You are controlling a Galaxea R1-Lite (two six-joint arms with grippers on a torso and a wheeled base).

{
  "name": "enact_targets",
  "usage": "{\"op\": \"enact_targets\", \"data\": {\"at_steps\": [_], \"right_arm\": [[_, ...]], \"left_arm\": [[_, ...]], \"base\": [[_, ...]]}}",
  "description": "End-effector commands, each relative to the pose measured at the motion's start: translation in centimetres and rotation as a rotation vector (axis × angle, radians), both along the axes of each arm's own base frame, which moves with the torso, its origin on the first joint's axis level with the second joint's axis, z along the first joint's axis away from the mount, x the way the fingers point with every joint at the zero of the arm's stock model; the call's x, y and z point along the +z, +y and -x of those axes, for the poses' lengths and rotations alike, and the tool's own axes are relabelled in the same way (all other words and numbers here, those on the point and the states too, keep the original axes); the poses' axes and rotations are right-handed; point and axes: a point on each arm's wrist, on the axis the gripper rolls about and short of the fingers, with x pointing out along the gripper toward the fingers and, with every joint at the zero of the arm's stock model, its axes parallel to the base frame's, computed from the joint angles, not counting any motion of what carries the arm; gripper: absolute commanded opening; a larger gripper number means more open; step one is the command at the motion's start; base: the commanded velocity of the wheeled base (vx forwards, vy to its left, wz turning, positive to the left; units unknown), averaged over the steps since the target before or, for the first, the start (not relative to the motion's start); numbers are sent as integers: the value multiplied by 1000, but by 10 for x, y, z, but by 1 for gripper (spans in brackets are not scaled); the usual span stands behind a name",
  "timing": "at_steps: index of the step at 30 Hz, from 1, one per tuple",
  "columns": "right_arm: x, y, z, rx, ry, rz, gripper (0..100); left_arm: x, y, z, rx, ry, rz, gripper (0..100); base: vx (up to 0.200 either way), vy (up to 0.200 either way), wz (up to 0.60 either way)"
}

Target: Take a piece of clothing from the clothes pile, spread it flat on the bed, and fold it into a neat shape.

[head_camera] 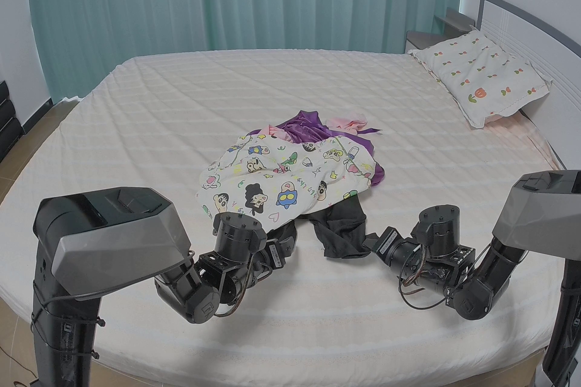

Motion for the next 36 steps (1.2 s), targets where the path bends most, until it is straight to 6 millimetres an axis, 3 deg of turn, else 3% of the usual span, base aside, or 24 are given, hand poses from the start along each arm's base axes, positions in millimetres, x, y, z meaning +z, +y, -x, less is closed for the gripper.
{"op": "enact_targets", "data": {"at_steps": [1,9,15,19,21,22,25,27,28,29,30,32,34,35,36], "right_arm": [[0,0,0,2,1,0,0],[1,2,1,3,-4,-2,0],[7,5,7,16,-40,-20,0],[23,1,13,17,-94,-51,0],[44,-3,18,14,-157,-86,0],[44,-3,18,14,-157,-86,0],[96,-17,27,-2,-306,-157,0],[98,-19,28,-3,-314,-160,0],[121,-26,34,-6,-389,-164,0],[121,-26,34,-6,-389,-164,0],[140,-30,43,4,-467,-146,0],[162,-35,53,16,-568,-124,0],[184,-39,61,17,-657,-126,0],[184,-39,61,17,-657,-126,0],[215,-45,70,7,-759,-160,0]], "left_arm": [[-7,-2,-3,12,1,-9,0],[-6,1,-2,28,5,-4,0],[33,4,4,74,-55,118,0],[58,12,17,74,-83,147,0],[82,19,27,73,-124,178,0],[82,19,27,73,-124,178,0],[132,35,43,81,-235,248,0],[136,36,43,82,-243,252,0],[159,44,49,91,-307,284,0],[159,44,49,91,-307,284,0],[182,50,56,90,-367,323,0],[205,57,66,89,-427,360,0],[223,62,73,87,-476,386,0],[223,62,73,87,-476,386,0],[242,68,81,84,-540,396,0]], "base": [[0,0,0],[0,0,0],[0,0,0],[0,0,0],[0,0,0],[0,0,0],[0,0,0],[0,0,0],[0,0,0],[0,0,0],[0,0,0],[0,0,0],[0,0,0],[0,0,0],[0,0,0]]}}
